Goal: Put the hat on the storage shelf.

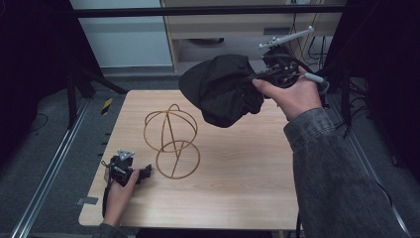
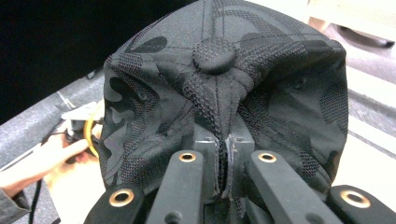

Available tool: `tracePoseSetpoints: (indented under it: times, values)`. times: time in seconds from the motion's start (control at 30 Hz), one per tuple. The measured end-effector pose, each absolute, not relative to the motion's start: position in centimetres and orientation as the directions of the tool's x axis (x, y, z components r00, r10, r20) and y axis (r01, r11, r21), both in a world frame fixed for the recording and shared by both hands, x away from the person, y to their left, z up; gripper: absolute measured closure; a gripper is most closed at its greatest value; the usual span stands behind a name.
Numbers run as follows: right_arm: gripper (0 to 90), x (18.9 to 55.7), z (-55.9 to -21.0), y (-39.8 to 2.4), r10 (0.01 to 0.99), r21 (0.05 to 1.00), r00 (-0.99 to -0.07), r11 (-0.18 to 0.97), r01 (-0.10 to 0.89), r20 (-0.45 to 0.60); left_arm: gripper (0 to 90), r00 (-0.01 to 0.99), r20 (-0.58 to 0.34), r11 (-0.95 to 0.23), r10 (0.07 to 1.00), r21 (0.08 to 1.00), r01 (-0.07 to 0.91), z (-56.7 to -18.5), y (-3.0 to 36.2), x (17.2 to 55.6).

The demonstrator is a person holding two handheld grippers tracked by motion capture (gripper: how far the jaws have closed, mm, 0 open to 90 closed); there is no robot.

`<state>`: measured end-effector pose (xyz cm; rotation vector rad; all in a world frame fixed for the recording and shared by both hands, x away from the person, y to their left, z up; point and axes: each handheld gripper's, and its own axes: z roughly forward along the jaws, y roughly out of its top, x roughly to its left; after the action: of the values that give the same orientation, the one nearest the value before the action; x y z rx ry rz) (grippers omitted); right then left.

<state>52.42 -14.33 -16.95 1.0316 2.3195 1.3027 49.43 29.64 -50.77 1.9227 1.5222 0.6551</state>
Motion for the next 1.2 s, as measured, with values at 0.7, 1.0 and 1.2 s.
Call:
tracePoseSetpoints:
  times: [0.7,1.0,1.2]
  values:
    - [86.4,52.0,-16.5,-5.2,0.569,0.825,-0.818,0.422,0.376,0.082,0.0,0.220,0.015,-0.165,0.975,0.713,0.681,-50.8,29.6,49.4]
    - [86.3,52.4,-18.5,-2.6,0.532,0.794,-0.842,0.474,0.382,0.088,0.0,0.219,0.015,-0.164,0.976,0.712,0.683,-50.8,29.6,49.4]
    - [86.2,52.7,-19.4,-2.4,0.524,0.783,-0.846,0.485,0.391,0.098,0.0,0.218,0.015,-0.163,0.976,0.714,0.681,-50.8,29.6,49.4]
